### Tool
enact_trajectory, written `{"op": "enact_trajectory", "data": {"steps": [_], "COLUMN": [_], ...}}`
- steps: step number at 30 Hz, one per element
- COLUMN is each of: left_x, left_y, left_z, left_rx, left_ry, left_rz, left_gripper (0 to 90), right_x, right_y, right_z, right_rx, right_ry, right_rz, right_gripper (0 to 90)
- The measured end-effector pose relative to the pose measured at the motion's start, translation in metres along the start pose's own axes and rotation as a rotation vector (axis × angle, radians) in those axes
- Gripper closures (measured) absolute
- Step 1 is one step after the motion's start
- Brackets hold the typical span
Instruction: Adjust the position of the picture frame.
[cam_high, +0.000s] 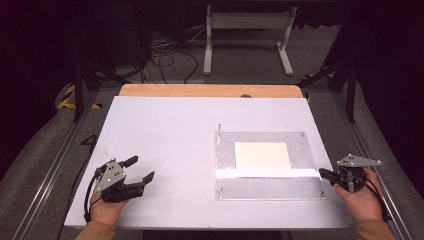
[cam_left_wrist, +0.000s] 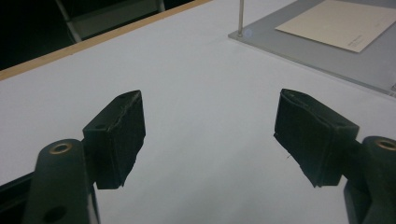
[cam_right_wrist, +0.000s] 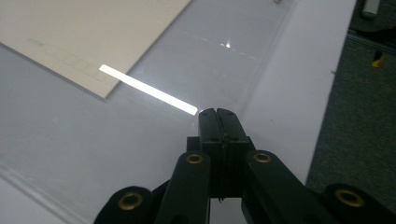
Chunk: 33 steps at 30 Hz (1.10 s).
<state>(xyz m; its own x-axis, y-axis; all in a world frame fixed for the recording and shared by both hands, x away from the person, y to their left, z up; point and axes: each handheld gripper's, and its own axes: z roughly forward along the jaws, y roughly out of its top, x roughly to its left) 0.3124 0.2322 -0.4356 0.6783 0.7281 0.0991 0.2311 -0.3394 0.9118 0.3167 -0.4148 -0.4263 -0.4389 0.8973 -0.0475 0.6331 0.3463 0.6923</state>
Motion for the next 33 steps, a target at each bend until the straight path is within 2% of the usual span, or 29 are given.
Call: {"op": "enact_trajectory", "data": {"steps": [3,5,11,15,22,26,33], "left_x": [-0.001,-0.002,-0.001,-0.001,-0.004,-0.005,-0.005], "left_y": [0.0,0.0,-0.001,-0.001,0.0,0.0,0.001], "left_z": [0.001,0.001,0.002,0.002,0.005,0.007,0.008], "left_rx": [0.001,0.004,0.009,0.014,0.02,0.025,0.027], "left_ry": [0.001,0.001,0.004,0.004,-0.001,-0.002,-0.003], "left_rz": [0.005,0.008,0.005,0.004,0.006,0.009,0.01], "left_gripper": [24.9,24.9,24.9,24.9,24.8,24.8,24.7], "right_x": [-0.003,-0.004,-0.004,-0.004,0.0,0.002,0.02], "right_y": [-0.002,-0.003,-0.005,-0.005,-0.004,-0.003,0.006], "right_z": [0.001,0.003,0.008,0.009,0.01,0.012,0.023], "right_rx": [0.028,0.044,0.079,0.08,0.087,0.08,0.069], "right_ry": [-0.024,-0.009,-0.012,-0.01,-0.035,0.0,0.048], "right_rz": [0.01,0.023,0.034,0.045,0.037,0.056,0.026], "right_gripper": [89.6,89.7,89.8,89.7,90.0,90.0,90.0]}}
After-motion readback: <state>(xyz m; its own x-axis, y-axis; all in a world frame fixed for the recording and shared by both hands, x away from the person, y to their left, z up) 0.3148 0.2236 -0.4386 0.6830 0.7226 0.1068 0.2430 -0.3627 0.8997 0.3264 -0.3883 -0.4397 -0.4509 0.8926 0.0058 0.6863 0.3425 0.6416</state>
